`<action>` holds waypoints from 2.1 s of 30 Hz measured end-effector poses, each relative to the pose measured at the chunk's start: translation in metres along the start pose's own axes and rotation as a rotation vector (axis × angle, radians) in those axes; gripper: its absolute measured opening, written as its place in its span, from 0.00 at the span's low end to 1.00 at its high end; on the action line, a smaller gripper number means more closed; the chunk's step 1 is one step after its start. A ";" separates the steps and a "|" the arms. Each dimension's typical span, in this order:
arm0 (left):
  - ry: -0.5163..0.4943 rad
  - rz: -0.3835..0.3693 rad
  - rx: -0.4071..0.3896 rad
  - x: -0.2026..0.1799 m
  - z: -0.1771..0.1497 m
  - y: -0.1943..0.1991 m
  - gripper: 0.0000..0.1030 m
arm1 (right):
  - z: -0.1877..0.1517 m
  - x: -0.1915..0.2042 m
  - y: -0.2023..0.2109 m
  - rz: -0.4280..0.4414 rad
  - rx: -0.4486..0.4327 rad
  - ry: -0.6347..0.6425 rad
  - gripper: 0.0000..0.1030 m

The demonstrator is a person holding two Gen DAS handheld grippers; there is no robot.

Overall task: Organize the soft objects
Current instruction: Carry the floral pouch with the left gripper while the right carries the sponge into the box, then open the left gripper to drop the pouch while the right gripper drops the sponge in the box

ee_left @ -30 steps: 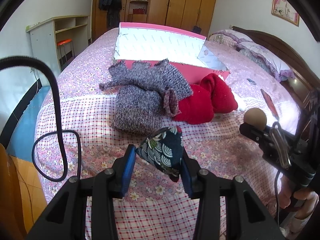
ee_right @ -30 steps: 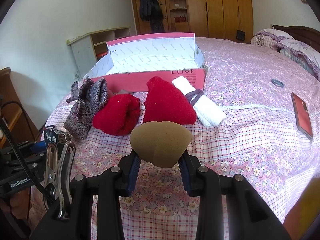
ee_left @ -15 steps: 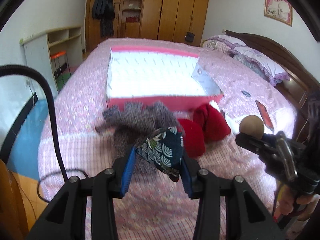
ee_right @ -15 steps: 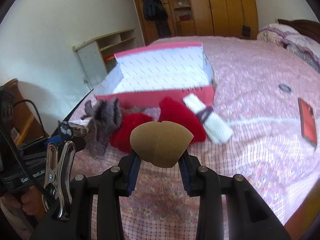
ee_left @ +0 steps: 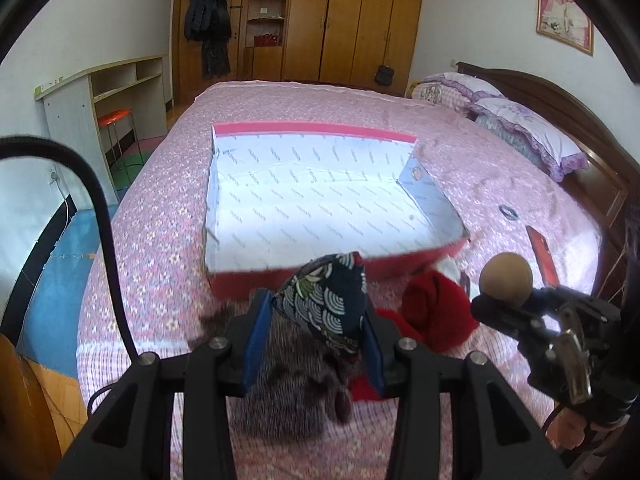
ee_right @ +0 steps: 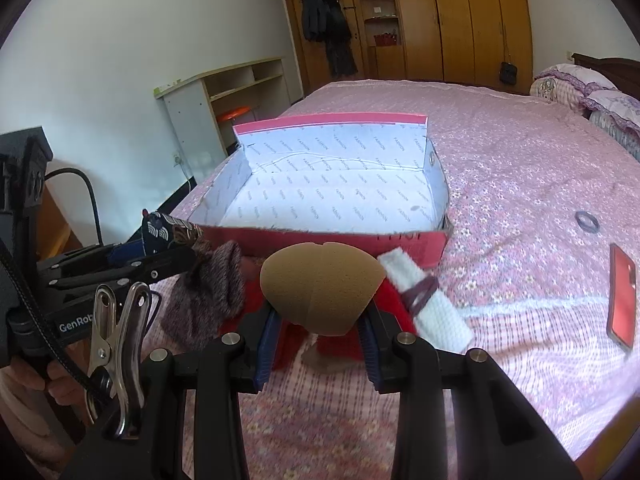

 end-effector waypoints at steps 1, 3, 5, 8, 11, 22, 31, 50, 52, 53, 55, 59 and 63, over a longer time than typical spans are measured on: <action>0.000 0.002 0.000 0.000 0.003 -0.003 0.42 | 0.003 -0.002 -0.003 -0.001 0.003 0.001 0.36; 0.002 0.014 -0.005 0.000 0.014 -0.008 0.42 | 0.009 -0.005 -0.008 -0.003 0.011 -0.002 0.36; 0.002 0.019 -0.008 0.001 0.021 -0.013 0.42 | 0.017 -0.008 -0.012 0.002 0.015 0.003 0.36; 0.000 0.028 -0.007 0.000 0.033 -0.022 0.42 | 0.029 -0.008 -0.018 -0.011 0.010 0.032 0.36; 0.005 0.038 0.000 0.001 0.040 -0.031 0.42 | 0.041 -0.010 -0.023 0.004 0.008 0.042 0.36; -0.006 0.043 0.005 0.010 0.075 -0.055 0.42 | 0.079 -0.015 -0.058 -0.016 0.030 0.043 0.36; -0.032 0.008 0.040 0.012 0.105 -0.097 0.42 | 0.089 -0.038 -0.100 -0.084 0.117 -0.044 0.36; 0.059 0.028 0.182 0.014 0.110 -0.187 0.42 | 0.114 -0.068 -0.172 -0.084 0.178 -0.022 0.36; 0.059 0.045 0.187 0.017 0.112 -0.192 0.42 | 0.113 -0.068 -0.178 -0.084 0.185 -0.027 0.36; 0.057 0.054 0.189 0.017 0.112 -0.194 0.42 | 0.112 -0.069 -0.181 -0.084 0.190 -0.033 0.36; 0.056 0.061 0.202 0.019 0.111 -0.200 0.42 | 0.109 -0.068 -0.186 -0.084 0.201 -0.043 0.36; 0.068 0.061 0.209 0.021 0.108 -0.205 0.43 | 0.105 -0.070 -0.191 -0.097 0.206 -0.036 0.36; 0.057 0.073 0.212 0.019 0.108 -0.207 0.43 | 0.105 -0.068 -0.193 -0.104 0.206 -0.031 0.37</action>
Point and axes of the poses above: each gripper's, at about its wrist camera, not at the fingertips, and y roughly against the way its jaws point, x to its left, z to its top, the point moved 4 cm from there along -y, roughly the way its jaws point, and after that the axes turned 2 degrees about z, right-handed, at the moved point
